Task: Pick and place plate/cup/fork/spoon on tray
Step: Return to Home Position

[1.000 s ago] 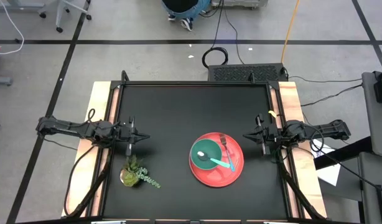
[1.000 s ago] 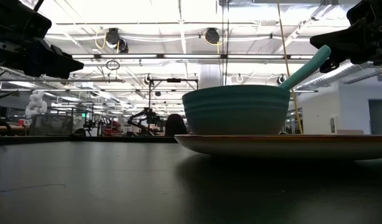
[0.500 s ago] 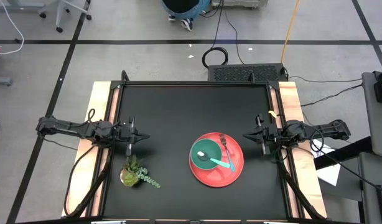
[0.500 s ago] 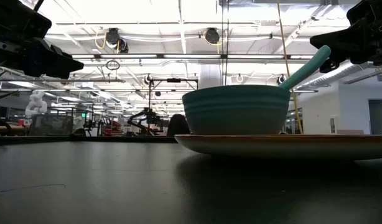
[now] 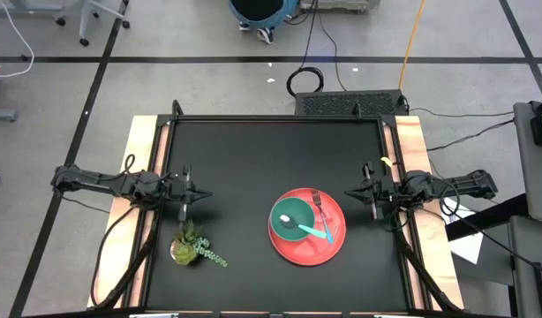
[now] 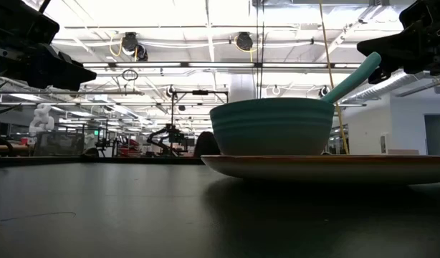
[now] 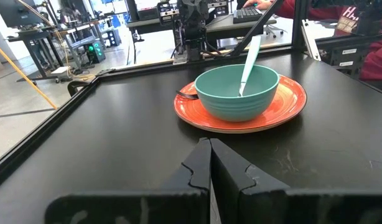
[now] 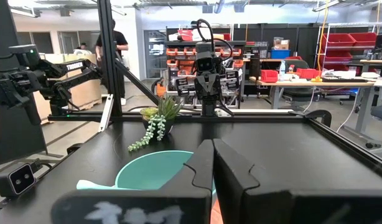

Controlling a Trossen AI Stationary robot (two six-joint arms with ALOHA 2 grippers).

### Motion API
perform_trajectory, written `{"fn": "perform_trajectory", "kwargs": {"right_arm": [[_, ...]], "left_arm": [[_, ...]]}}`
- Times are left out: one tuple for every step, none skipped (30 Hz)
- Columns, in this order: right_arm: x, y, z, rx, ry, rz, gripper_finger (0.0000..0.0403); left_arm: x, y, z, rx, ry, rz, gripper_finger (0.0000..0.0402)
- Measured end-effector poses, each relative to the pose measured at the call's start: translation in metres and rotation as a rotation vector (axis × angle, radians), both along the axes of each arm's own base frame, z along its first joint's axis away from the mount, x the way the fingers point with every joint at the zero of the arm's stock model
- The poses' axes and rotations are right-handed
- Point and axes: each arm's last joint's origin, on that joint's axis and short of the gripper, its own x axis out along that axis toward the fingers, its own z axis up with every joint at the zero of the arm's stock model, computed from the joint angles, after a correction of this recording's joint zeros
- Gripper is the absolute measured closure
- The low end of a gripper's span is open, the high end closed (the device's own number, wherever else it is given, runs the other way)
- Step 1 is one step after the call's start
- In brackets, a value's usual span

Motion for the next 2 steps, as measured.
{"fn": "perform_trajectory", "kwargs": {"right_arm": [[0.0000,0.0000,0.0000,0.000,0.000,0.000,0.0403],[0.0000,0.0000,0.0000,0.000,0.000,0.000,0.0403]], "left_arm": [[0.0000,0.0000,0.0000,0.000,0.000,0.000,0.0392],[0.0000,0.0000,0.0000,0.000,0.001,0.000,0.0392]]}}
